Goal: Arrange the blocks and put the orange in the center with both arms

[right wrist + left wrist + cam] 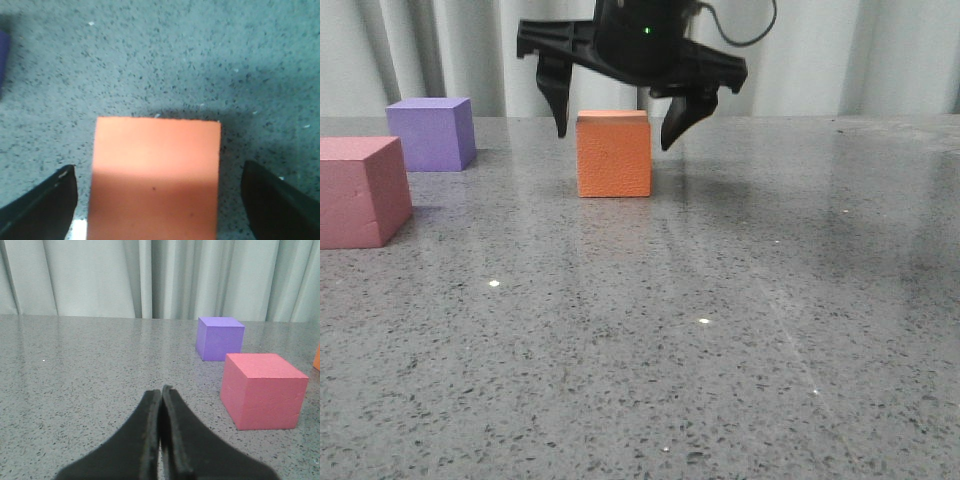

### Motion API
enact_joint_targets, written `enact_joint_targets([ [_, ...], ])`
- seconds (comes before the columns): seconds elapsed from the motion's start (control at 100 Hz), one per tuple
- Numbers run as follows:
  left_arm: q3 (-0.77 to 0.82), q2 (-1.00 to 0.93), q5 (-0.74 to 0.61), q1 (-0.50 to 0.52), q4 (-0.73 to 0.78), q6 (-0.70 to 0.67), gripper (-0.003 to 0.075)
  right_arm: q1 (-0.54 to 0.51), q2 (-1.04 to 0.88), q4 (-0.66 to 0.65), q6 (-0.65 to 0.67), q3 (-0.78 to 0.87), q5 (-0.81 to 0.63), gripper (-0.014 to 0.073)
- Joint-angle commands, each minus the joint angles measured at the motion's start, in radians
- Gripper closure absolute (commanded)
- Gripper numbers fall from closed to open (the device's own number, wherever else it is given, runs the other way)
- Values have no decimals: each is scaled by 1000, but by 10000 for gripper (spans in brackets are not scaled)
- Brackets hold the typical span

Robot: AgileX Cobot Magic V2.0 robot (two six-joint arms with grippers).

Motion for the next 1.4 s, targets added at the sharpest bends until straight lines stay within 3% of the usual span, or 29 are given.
enact_joint_targets([
  [0.0,55,-32,-82,2,-8,-2,739,1,-113,-50,-33,-33,-30,-60],
  [0.26,55,-32,-82,2,-8,-2,739,0,-274,-265,-130,-14,138,-60],
  [0.39,55,-32,-82,2,-8,-2,739,-4,-392,-361,-132,75,133,-60],
  [0.55,55,-32,-82,2,-8,-2,739,-48,-577,-382,-131,246,90,-25],
  [0.65,55,-32,-82,2,-8,-2,739,-89,-694,-382,-129,381,72,106],
  [0.89,55,-32,-82,2,-8,-2,739,-128,-914,-382,-129,618,72,671],
  [1.39,55,-32,-82,2,-8,-2,739,-128,-979,-381,-129,698,97,661],
])
